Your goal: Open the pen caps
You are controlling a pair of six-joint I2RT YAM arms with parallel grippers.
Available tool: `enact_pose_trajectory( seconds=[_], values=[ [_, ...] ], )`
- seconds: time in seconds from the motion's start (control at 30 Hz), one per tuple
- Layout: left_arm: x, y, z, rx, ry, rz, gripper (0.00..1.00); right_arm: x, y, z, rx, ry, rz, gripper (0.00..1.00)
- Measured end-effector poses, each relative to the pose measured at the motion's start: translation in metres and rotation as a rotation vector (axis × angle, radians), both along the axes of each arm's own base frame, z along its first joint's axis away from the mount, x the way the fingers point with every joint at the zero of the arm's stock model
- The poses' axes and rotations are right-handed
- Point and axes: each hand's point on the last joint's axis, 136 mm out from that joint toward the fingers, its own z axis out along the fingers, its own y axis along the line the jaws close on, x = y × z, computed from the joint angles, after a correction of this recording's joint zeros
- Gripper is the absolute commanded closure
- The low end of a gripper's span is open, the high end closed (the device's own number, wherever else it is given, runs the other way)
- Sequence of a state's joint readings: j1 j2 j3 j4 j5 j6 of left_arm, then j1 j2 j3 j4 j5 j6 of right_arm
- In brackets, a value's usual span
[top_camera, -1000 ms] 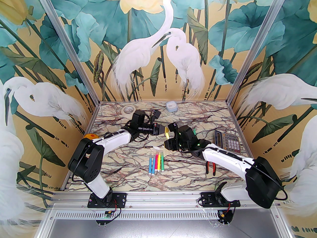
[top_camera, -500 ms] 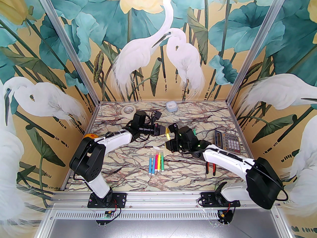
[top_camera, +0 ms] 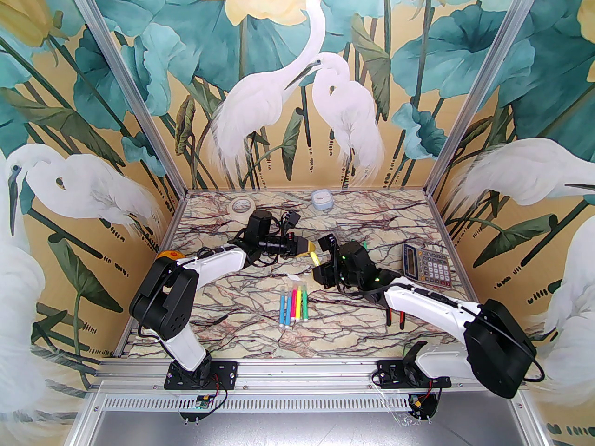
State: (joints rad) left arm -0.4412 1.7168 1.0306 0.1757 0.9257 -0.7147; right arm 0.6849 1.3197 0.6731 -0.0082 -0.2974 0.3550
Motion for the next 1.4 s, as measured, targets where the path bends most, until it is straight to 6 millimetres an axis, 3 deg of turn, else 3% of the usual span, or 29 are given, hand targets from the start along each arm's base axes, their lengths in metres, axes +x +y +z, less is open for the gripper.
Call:
enact_pose_trajectory(
  seconds=[0.17, 0.3, 0.47, 0.63, 0.9, 1.1, 1.4],
  values=[
    [0.047, 0.047, -0.006, 0.042, -0.016, 0.195, 1.0, -0.025, -0.008, -0.027, -0.048, 0.093, 0.056, 1.0],
    [0.053, 0.05, -0.014, 0.068, 0.003, 0.219, 1.0, -0.026, -0.01, -0.028, -0.056, 0.092, 0.055, 1.0],
    [0.055, 0.055, -0.037, 0.22, 0.034, 0.247, 1.0, -0.007, -0.025, -0.039, -0.141, 0.085, -0.054, 1.0],
    [0.048, 0.065, -0.055, 0.431, 0.035, 0.259, 1.0, 0.025, -0.033, -0.051, -0.206, 0.097, -0.179, 1.0],
    [0.02, 0.08, -0.097, 0.778, 0.08, 0.199, 1.0, 0.073, -0.038, -0.07, -0.3, 0.14, -0.339, 1.0],
    [-0.001, 0.097, -0.132, 0.974, 0.147, 0.152, 0.99, 0.088, -0.049, -0.088, -0.388, 0.182, -0.411, 1.0],
    [-0.009, 0.118, -0.144, 1.09, 0.176, 0.157, 0.98, 0.092, -0.069, -0.104, -0.484, 0.207, -0.475, 0.98]
  ],
)
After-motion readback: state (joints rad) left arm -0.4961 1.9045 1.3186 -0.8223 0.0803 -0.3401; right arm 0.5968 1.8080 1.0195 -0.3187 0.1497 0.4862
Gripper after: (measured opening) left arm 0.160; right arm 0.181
